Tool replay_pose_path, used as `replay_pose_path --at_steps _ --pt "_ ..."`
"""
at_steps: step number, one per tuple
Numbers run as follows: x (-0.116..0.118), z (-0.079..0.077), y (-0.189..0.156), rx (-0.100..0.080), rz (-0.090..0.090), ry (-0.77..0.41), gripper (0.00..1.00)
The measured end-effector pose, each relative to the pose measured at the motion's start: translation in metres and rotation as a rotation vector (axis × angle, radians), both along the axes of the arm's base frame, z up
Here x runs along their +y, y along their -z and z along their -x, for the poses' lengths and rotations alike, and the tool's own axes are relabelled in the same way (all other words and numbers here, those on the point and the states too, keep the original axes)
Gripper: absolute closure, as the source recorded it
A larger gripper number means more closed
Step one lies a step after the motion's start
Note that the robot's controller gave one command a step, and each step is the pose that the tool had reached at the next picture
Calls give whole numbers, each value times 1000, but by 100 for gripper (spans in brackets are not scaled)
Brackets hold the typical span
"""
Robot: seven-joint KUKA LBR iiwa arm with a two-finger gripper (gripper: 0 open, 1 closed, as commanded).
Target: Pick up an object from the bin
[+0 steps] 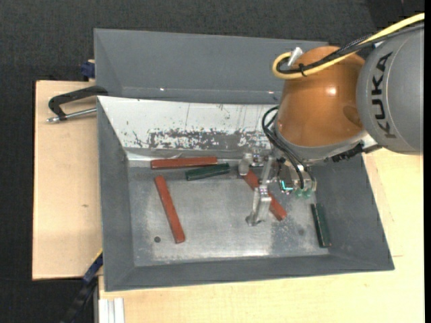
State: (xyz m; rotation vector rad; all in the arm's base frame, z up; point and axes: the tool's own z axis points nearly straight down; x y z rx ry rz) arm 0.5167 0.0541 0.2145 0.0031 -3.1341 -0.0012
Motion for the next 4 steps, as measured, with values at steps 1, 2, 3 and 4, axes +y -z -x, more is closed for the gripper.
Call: replay_pose_path --at_steps 1,2,3,4 --pt "0 -2 -4 -9 -1 2 0" --pt "-46 -30 30 -12 -1 85 0" --pt "-99 -51 69 -10 0 138 0" --pt "-98 -48 68 -6 0 206 0"
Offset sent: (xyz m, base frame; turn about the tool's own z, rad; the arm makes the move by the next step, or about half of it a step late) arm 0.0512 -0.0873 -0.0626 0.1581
